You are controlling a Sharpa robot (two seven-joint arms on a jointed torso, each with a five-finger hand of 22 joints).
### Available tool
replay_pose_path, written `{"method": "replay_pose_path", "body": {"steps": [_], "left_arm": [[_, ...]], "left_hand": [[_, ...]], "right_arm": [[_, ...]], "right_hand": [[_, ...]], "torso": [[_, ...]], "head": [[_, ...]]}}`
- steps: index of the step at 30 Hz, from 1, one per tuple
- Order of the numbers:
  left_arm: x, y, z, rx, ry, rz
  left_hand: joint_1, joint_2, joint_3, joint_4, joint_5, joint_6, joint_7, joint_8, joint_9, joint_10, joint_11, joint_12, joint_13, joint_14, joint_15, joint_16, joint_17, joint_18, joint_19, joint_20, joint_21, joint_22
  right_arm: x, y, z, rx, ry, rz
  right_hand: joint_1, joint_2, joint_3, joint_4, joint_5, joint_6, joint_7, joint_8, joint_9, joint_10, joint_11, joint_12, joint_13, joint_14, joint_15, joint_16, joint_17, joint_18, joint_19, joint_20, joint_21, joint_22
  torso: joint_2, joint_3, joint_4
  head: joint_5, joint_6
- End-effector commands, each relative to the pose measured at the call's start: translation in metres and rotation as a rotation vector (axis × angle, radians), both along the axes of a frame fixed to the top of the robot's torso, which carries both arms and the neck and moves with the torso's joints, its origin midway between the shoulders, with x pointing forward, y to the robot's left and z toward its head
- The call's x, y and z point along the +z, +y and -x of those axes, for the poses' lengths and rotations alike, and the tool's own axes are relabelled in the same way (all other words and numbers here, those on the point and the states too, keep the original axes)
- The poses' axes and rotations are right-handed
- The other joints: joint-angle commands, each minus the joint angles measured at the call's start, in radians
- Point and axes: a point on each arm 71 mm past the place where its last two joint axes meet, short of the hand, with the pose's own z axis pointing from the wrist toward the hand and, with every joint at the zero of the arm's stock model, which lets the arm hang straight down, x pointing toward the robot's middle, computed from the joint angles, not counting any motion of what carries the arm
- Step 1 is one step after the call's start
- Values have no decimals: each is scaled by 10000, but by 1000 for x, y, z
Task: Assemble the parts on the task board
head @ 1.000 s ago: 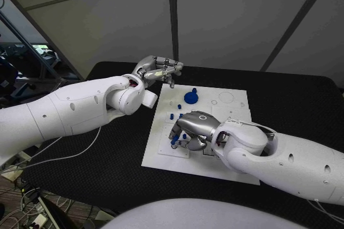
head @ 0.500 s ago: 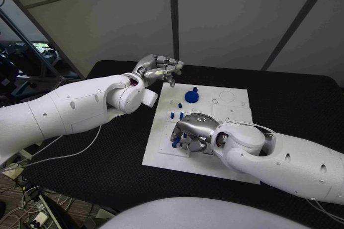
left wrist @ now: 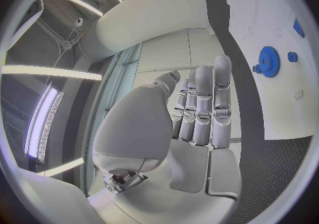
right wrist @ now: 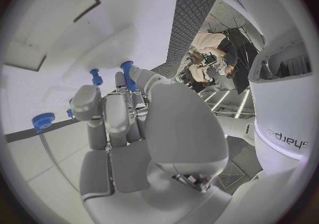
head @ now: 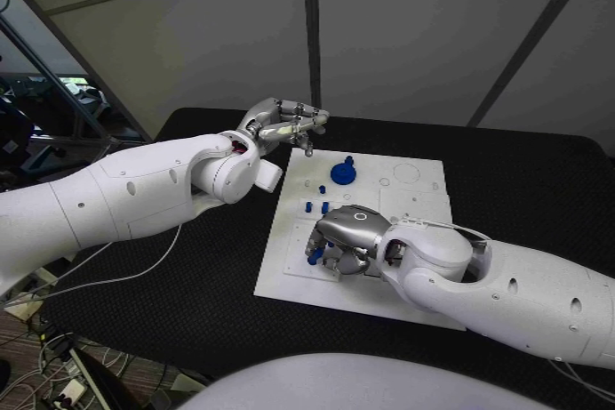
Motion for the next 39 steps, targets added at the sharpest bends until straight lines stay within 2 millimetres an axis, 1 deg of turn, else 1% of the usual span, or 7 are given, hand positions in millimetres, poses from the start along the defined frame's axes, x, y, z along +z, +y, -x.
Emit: {"method": "replay_pose_path", "body": {"steps": [1, 7, 15, 21, 31, 35, 39], "left_arm": [[1, -1, 0, -126, 2, 58], [1, 0, 1, -133, 15, 53], [1, 1, 1, -169, 100, 27], [1, 1, 1, -174, 135, 13], [0, 4, 1, -138, 166, -18], [0, 5, 1, -107, 177, -36], [-2, 6, 1, -97, 210, -73]], "left_hand": [[89, -11, -62, -24, 4, -83, -13, 66, -1, -81, -1, 57, 10, 6, 68, -38, -11, -47, -53, 26, -47, -9], [89, -11, -62, -24, 4, -83, -13, 66, -1, -81, -1, 57, 10, 6, 68, -38, -11, -47, -53, 26, -47, -9], [74, -7, -83, -7, 2, -103, -5, 83, -1, -110, 8, 89, 12, -5, 74, -38, -24, -50, -52, 29, -60, -14], [63, -8, -92, 2, 0, -109, -2, 86, -1, -118, 11, 96, 12, -8, 77, -39, -27, -51, -52, 31, -63, -15], [63, -8, -92, 2, 0, -109, -2, 86, -1, -118, 11, 96, 12, -8, 77, -39, -27, -51, -52, 31, -63, -15], [63, -8, -92, 2, 0, -109, -2, 86, -1, -118, 11, 96, 12, -8, 77, -39, -27, -51, -52, 31, -63, -15], [50, -10, -106, 13, -2, -121, 1, 91, -1, -132, 14, 108, 12, -13, 81, -39, -32, -51, -52, 33, -69, -18]], "right_arm": [[-3, 0, 0, -77, -137, 322], [-2, 4, 2, -22, -177, 309], [0, 2, 1, -309, -372, -1], [3, 2, 1, -331, -517, -411], [13, -2, 8, -281, -843, -1799], [21, -18, 12, -473, -795, -2549], [32, -48, 10, -1298, -310, -3101]], "right_hand": [[-52, 88, 63, -14, 59, 24, 63, 54, 12, 125, -81, 32, 15, 208, -18, 37, 4, -98, 48, 34, 60, 8], [-505, -169, -23, 23, 269, -232, 144, -1, -32, -90, -20, 2, -5, 181, 56, 42, -27, -83, -52, 85, 1, -76], [-1273, -701, -538, 162, 311, -1557, 201, 10, -48, -1456, 199, 60, -6, 64, 235, -64, -279, 43, -485, 256, -445, -647], [-1318, -644, -1180, 69, 313, -2001, 163, 15, -35, -2344, 294, 232, 32, -348, 312, -836, -1377, 255, -1228, 351, -1290, -1683], [-1210, -492, -1637, -13, 452, -2302, 115, 23, -27, -2690, 321, 608, 66, -403, 337, -900, -1531, 274, -1271, 380, -1445, -1825], [-1154, -401, -1796, -31, 696, -2242, 217, 61, -4, -2599, 281, 949, 103, -391, 310, -912, -1594, 278, -1235, 363, -1465, -1841], [-1280, -296, -1881, 105, 750, -1674, 326, 278, 87, -1850, 237, 1498, 199, -299, 272, -819, -1508, 244, -1074, 332, -1353, -1692]], "torso": [[6, -5, 3], [4, -5, 3], [-10, -3, -3], [-17, 2, 1], [-21, 6, -6], [-41, 3, -18], [-86, -14, -39]], "head": [[1, 1], [9, -3], [17, -10], [16, 3], [-23, 95], [-81, 192], [-290, 307]]}}
